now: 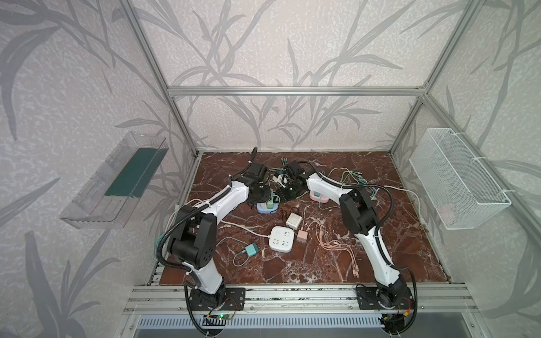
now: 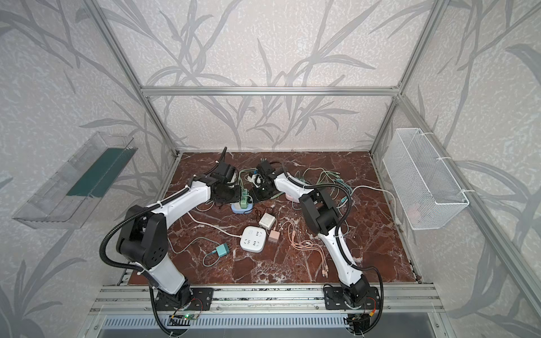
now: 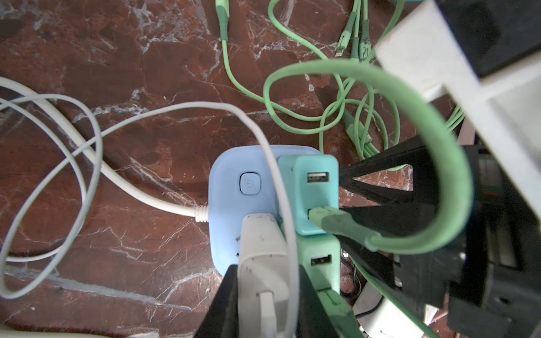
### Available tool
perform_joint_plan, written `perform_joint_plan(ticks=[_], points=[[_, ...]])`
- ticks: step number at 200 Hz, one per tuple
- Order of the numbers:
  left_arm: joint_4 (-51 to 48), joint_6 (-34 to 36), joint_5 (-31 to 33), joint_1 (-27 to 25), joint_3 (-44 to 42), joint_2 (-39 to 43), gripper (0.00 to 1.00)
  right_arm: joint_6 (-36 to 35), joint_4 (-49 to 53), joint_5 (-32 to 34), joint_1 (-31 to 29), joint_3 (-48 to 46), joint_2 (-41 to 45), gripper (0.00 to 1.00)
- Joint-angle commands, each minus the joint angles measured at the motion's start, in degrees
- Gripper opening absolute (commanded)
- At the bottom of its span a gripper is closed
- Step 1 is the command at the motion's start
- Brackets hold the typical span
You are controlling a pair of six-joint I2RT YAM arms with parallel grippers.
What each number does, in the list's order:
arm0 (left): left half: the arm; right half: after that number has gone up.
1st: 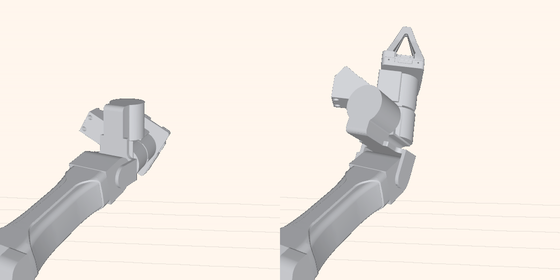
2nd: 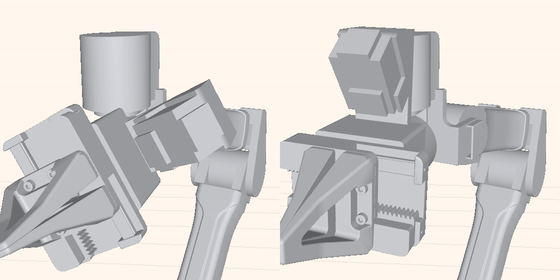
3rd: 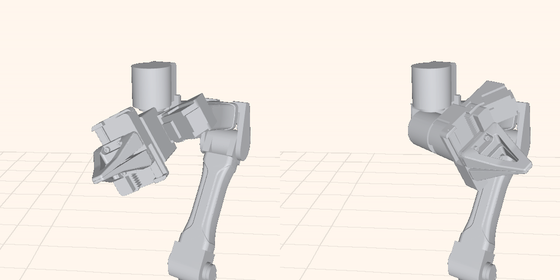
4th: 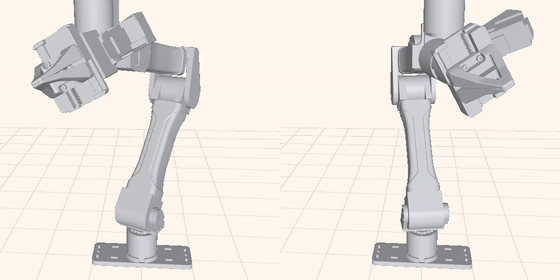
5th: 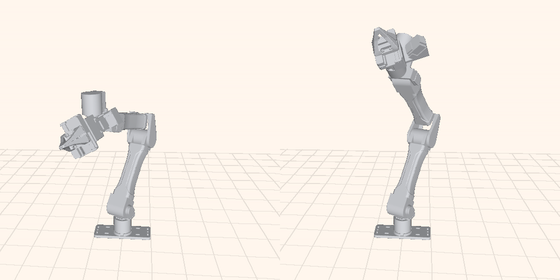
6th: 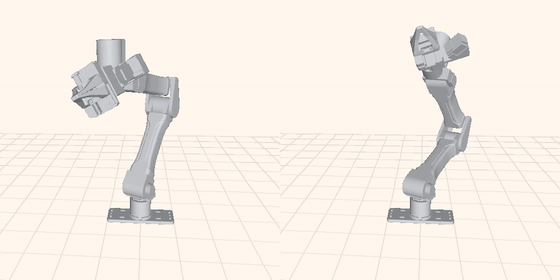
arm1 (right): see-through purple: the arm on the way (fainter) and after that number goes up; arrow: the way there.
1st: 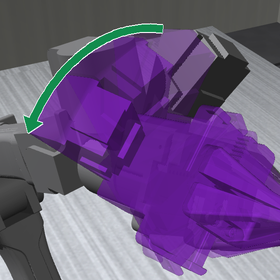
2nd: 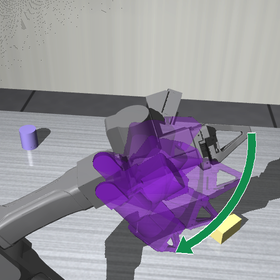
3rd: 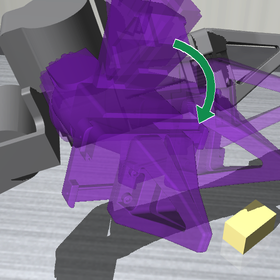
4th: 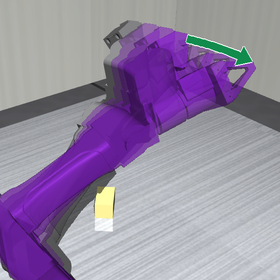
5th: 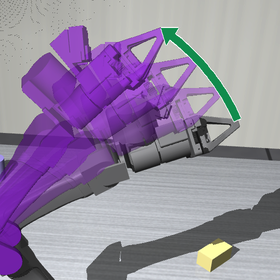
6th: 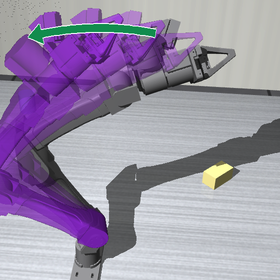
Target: Pull the plug off the socket
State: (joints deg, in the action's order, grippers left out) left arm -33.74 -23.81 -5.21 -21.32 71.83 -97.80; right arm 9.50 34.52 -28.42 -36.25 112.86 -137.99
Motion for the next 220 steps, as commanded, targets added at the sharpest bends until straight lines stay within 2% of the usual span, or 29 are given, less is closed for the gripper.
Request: perform_joint_plan(ticks=[1, 20, 67, 98, 152, 174, 220], points=[[-0.73, 1.52, -0.59, -0.9, 2.53, 2.48, 0.07, -1.1, 6.73, 4.16, -0.71, 0.55, -4.52, 0.49], [-1.91, 2.33, 1.18, -1.49, 2.73, 2.77, 0.06, -0.92, 8.01, 5.73, -0.75, 1.76, -5.03, 0.48], [-0.76, 3.77, -0.19, -1.57, 1.95, 3.89, 0.06, -1.15, 11.08, 8.89, -0.82, 4.2, -6.57, 0.48], [-0.36, 2.21, -0.51, -0.97, 1.69, 4.43, 0.06, -0.68, 11.31, 8.91, -0.83, 4.39, -6.87, 0.49], [-2.36, 4.04, -0.03, -0.37, 2.08, 4.55, 0.05, -1.31, 12.25, 9.35, -0.75, 4.99, -7.89, 0.49], [-0.3, 3.54, -0.73, -0.46, -0.07, 6.23, 0.05, -1.29, 12.24, 9.33, -0.8, 5.35, -8.0, 0.49], [-1.43, 2.05, 2.69, -0.08, -2.27, 7.09, 0.04, 0.06, 10.0, 7.53, -0.23, 5.0, -6.91, 0.5]])
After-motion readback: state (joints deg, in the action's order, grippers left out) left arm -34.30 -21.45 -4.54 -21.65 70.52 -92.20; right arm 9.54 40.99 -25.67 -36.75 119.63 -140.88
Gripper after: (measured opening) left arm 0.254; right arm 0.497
